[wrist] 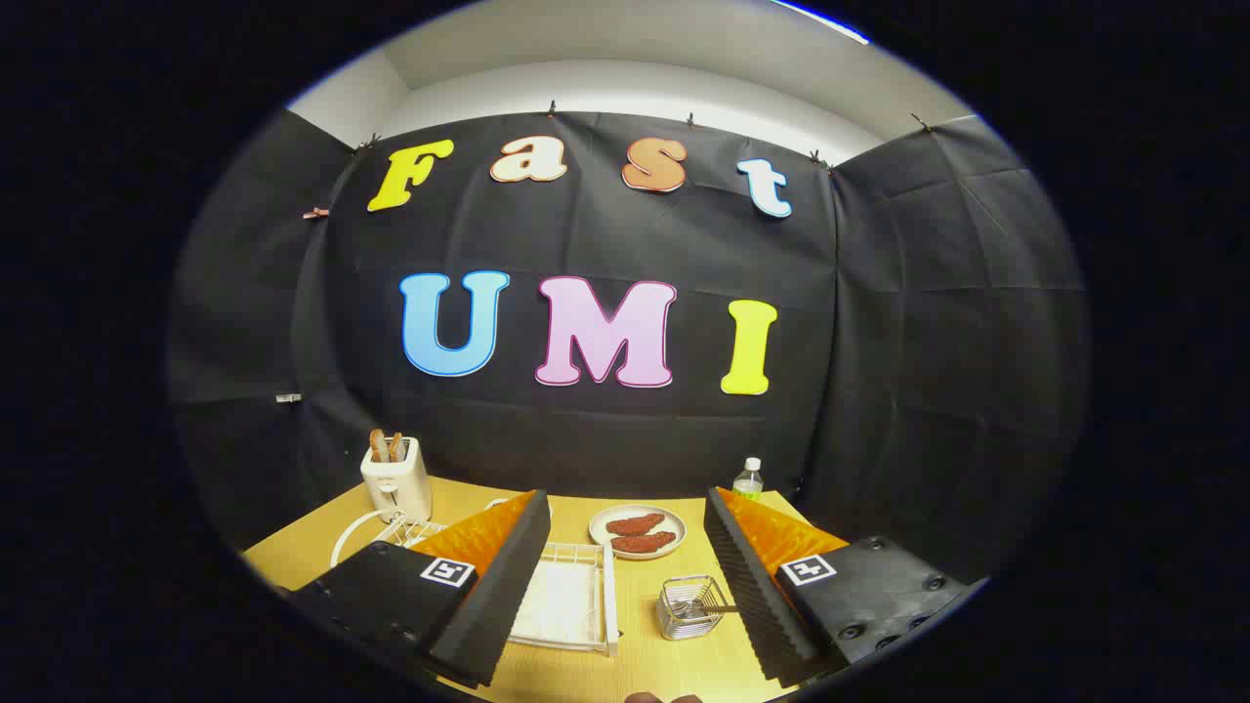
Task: Take the plate from the dish rack, then take the spoon from the basket and place it into the plate.
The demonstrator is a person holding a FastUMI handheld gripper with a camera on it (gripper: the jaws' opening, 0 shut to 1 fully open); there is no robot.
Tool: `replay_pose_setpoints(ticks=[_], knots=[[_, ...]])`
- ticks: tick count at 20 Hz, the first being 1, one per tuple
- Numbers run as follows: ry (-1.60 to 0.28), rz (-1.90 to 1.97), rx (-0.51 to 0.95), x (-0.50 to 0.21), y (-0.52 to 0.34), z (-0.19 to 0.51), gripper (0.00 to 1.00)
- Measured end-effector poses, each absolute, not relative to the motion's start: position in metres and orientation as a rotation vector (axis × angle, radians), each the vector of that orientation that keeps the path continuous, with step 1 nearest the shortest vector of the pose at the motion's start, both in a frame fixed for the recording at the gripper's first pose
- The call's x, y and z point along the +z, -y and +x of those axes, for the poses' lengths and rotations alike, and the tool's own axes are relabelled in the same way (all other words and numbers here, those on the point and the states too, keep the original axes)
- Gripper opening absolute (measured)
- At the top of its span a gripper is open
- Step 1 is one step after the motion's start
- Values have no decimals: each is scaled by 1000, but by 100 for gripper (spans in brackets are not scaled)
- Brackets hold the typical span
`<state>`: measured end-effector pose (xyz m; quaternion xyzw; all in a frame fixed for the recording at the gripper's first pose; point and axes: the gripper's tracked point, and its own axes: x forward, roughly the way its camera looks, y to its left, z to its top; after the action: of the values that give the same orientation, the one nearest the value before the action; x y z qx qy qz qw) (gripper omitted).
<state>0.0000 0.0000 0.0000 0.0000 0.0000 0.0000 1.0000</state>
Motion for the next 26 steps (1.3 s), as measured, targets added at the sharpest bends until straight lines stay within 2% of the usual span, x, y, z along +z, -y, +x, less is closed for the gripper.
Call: replay_pose_setpoints(ticks=[16, 26], knots=[[-49, 38, -41, -28, -21, 2, 98], [-189, -19, 36, -40, -47, 24, 98]])
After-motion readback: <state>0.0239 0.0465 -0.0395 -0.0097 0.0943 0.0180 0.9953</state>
